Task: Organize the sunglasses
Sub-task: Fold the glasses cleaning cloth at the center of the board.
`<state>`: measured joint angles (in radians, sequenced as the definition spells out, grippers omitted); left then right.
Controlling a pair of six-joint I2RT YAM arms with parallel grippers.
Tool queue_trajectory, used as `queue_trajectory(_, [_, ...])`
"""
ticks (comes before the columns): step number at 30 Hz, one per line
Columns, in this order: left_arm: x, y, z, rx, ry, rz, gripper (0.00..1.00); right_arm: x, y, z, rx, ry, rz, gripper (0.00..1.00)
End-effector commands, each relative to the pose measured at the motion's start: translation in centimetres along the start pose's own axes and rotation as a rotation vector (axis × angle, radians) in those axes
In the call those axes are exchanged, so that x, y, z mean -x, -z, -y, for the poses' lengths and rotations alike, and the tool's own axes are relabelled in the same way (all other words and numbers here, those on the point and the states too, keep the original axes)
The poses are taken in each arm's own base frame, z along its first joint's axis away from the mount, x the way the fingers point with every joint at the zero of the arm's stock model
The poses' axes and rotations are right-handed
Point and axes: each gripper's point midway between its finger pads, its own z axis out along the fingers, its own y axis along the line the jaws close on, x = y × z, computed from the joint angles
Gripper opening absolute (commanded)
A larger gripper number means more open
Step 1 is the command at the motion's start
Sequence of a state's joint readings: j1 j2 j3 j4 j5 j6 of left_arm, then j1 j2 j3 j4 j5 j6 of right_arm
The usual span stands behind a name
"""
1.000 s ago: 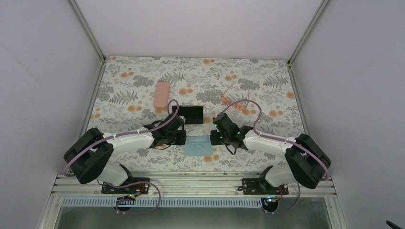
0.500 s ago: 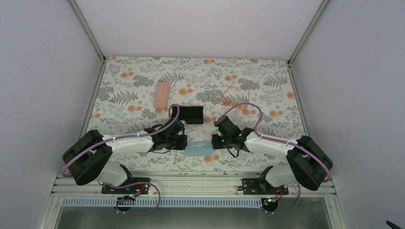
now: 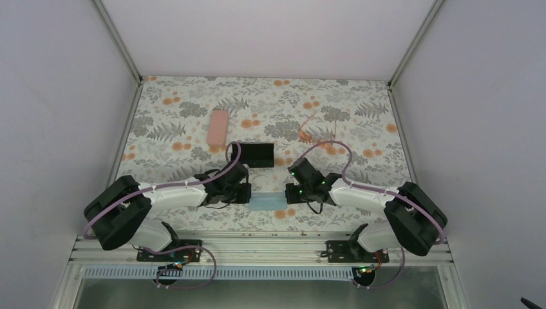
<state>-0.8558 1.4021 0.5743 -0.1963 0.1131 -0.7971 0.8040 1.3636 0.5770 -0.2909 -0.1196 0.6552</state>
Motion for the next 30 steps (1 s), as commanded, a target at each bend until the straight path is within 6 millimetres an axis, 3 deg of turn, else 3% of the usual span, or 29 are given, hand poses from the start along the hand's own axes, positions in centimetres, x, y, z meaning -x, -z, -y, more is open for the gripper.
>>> queue_trajectory(1, [-0.3, -0.1, -0.2, 0.008, 0.003, 0.001, 0.02, -0.8, -0.5, 0.4, -0.009, 0.004, -0.025, 0.04])
queue_trajectory(5, [-0.8, -0.3, -0.2, -0.008, 0.007, -0.010, 0.04, -1.2, -0.7, 0.2, 0.008, 0.010, -0.041, 0.04])
queue_trajectory(8, [-1.2, -0.4, 0.3, -0.053, 0.006, -0.027, 0.12, -1.6, -0.9, -0.4, 0.042, 0.025, -0.068, 0.05])
queue_trajectory(14, [-1.8, 0.1, 1.3, -0.124, -0.016, -0.035, 0.26, -2.0, 0.3, -1.3, 0.103, 0.046, -0.059, 0.18])
queue_trajectory(18, [-2.0, 0.8, 1.9, -0.176, -0.037, -0.031, 0.32, -2.8, 1.1, -1.7, 0.149, 0.052, -0.072, 0.33])
queue_trajectory(24, [-2.1, 1.9, -0.6, -0.048, -0.004, -0.008, 0.32, -2.3, 2.7, -1.2, 0.105, 0.024, -0.037, 0.37])
queue_trajectory(26, [-1.6, 2.8, -0.4, -0.051, -0.009, 0.021, 0.31, -1.6, 3.3, -1.5, 0.103, 0.021, -0.015, 0.36])
queue_trajectory(30, [-0.7, 3.4, 2.1, -0.154, -0.034, 0.044, 0.18, -0.3, 3.3, -3.4, 0.151, 0.032, 0.000, 0.27])
